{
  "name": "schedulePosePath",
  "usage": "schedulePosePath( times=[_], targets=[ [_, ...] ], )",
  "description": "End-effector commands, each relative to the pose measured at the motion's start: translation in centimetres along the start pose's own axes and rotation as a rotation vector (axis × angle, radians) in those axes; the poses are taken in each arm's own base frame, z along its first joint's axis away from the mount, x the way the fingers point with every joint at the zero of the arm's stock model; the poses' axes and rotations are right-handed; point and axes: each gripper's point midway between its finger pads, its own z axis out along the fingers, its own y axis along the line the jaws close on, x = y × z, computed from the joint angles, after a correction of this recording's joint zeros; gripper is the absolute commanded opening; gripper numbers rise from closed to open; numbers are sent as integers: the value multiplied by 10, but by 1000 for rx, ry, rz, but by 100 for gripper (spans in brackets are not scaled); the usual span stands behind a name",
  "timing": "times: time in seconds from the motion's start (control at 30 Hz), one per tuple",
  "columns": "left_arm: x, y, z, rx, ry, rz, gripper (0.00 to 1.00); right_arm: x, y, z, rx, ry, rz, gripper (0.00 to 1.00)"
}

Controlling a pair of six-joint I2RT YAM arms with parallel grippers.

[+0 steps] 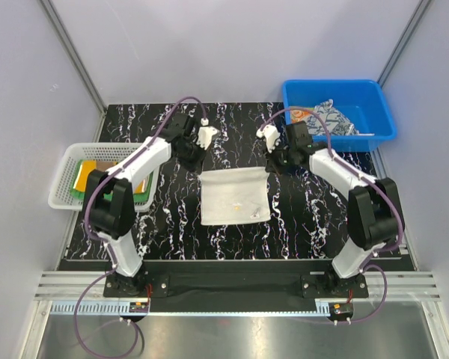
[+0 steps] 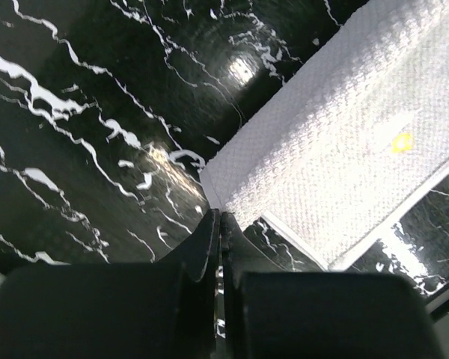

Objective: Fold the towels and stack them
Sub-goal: Fold the towel

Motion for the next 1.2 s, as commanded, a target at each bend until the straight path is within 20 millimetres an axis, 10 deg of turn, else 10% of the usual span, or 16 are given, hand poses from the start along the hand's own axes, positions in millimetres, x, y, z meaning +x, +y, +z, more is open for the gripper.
schedulePosePath(
  times=[0.0, 0.63, 1.17],
  targets=[
    [-8, 5, -22, -89, -69, -2, 0, -14, 0, -15, 115, -61, 1, 0],
    [60, -65, -30, -42, -14, -28, 0, 46, 79, -31, 60, -2, 157, 0],
    [91, -90, -16, 27, 67, -54, 0, 61, 91, -34, 70, 44, 213, 2]
  ],
)
